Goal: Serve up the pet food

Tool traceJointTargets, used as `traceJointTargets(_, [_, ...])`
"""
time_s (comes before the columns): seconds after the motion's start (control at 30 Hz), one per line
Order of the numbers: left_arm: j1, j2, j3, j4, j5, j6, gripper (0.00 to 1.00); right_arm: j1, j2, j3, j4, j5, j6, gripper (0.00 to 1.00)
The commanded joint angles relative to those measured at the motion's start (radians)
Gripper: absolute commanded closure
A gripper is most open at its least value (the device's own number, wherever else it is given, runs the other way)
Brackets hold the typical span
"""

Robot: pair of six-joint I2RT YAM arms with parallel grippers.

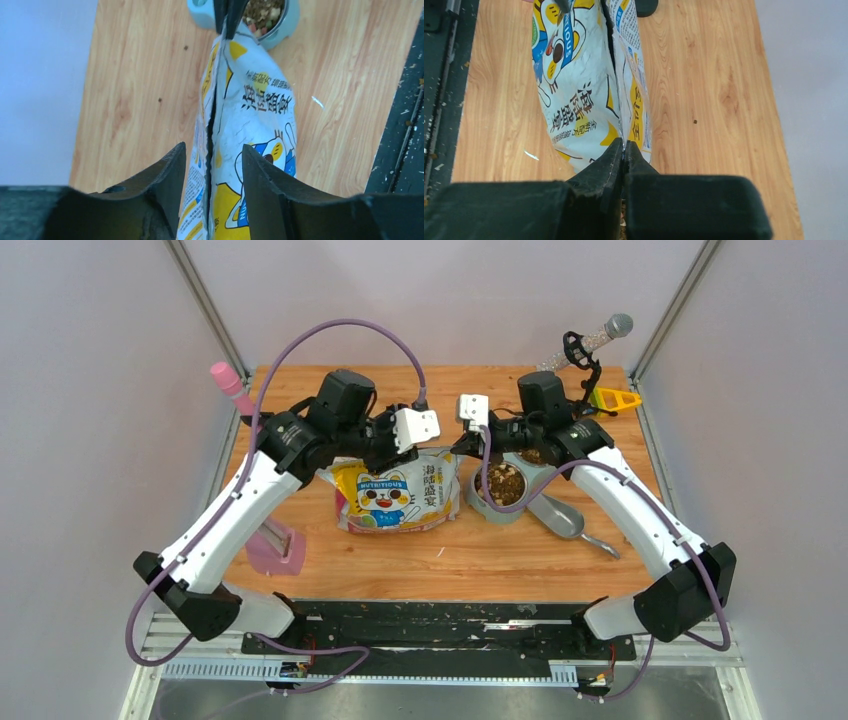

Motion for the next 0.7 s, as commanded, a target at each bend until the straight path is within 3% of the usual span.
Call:
traceJointTargets(0.0, [-0.016, -0.026, 0.017, 0.059, 0.12, 0.078, 0.42, -0.004, -0.017, 0.071, 0.062, -0.099, 0.128, 1.0])
traceJointTargets(0.27, [-0.021, 0.017, -0.01, 0.123, 0.123, 0.115, 0.3, -0.004, -0.038, 0.056, 0.068, -0.157, 0.122, 1.0])
traceJointTargets(0.5, [-0.021, 0.107, 0.057, 0.089, 0.11, 0.093, 0.28, -0.004, -0.033, 0.052, 0.068, -0.151, 0.111, 1.0])
traceJointTargets(0.6, [-0.021, 0.132, 0.077, 0.038, 0.142, 0.104, 0.36, -0.003, -0.034, 0.053, 0.068, -0.141, 0.113, 1.0])
traceJointTargets(0.67, [-0.022, 0.142, 0.087, 0.016, 0.137, 0.106, 0.54, -0.004, -0.04, 0.052, 0.069, -0.123, 0.113, 1.0])
